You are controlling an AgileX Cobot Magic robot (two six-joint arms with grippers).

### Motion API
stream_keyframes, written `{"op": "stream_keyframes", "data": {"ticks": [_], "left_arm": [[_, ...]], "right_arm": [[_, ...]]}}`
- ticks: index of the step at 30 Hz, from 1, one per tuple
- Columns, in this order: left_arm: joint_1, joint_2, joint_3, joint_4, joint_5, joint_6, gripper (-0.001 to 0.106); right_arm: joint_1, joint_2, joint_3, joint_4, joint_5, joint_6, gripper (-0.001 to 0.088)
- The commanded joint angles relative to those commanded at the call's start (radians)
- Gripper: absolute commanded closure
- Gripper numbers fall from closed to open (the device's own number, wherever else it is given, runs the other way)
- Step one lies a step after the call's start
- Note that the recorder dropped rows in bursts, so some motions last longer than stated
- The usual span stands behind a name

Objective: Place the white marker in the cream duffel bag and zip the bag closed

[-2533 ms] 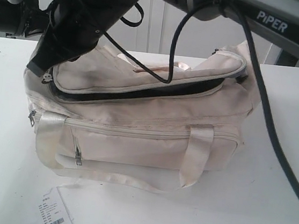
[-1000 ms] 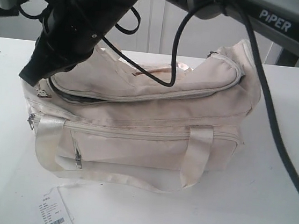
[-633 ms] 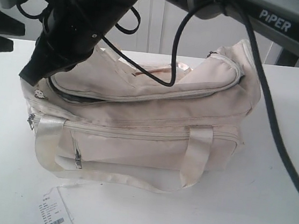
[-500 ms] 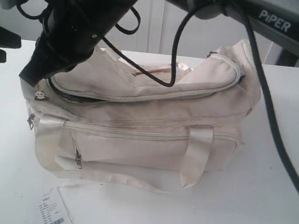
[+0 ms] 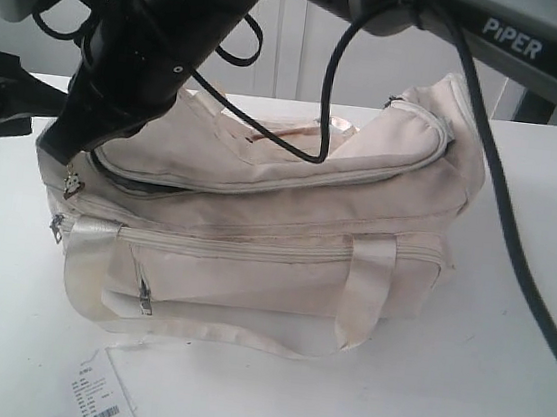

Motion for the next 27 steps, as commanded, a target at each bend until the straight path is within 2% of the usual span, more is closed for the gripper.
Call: {"op": "stream_keyframes", "data": {"ticks": [4, 8, 20, 23, 27], "left_arm": [[0.000, 0.041, 0.000, -0.063, 0.042, 0.010, 0.039], [-0.002, 0.062, 0.000, -0.151, 0.096, 0.099, 0.039], [-0.002, 0.105, 0.000, -0.127, 0.054, 0.109, 0.039], [-0.002, 0.109, 0.000, -0.127, 0.059, 0.109, 0.051], [-0.002, 0.110, 0.000, -0.127, 0.076, 0.109, 0.081]], "right_arm": [[0.000, 0.000, 0.000, 0.000, 0.002, 0.000, 0.0868], [0.000, 0.000, 0.000, 0.002, 0.007, 0.000, 0.0868], [0.000, 0.000, 0.000, 0.004, 0.013, 0.000, 0.0868], [0.000, 0.000, 0.000, 0.004, 0.013, 0.000, 0.0868], [0.000, 0.000, 0.000, 0.004, 0.013, 0.000, 0.0868]]}}
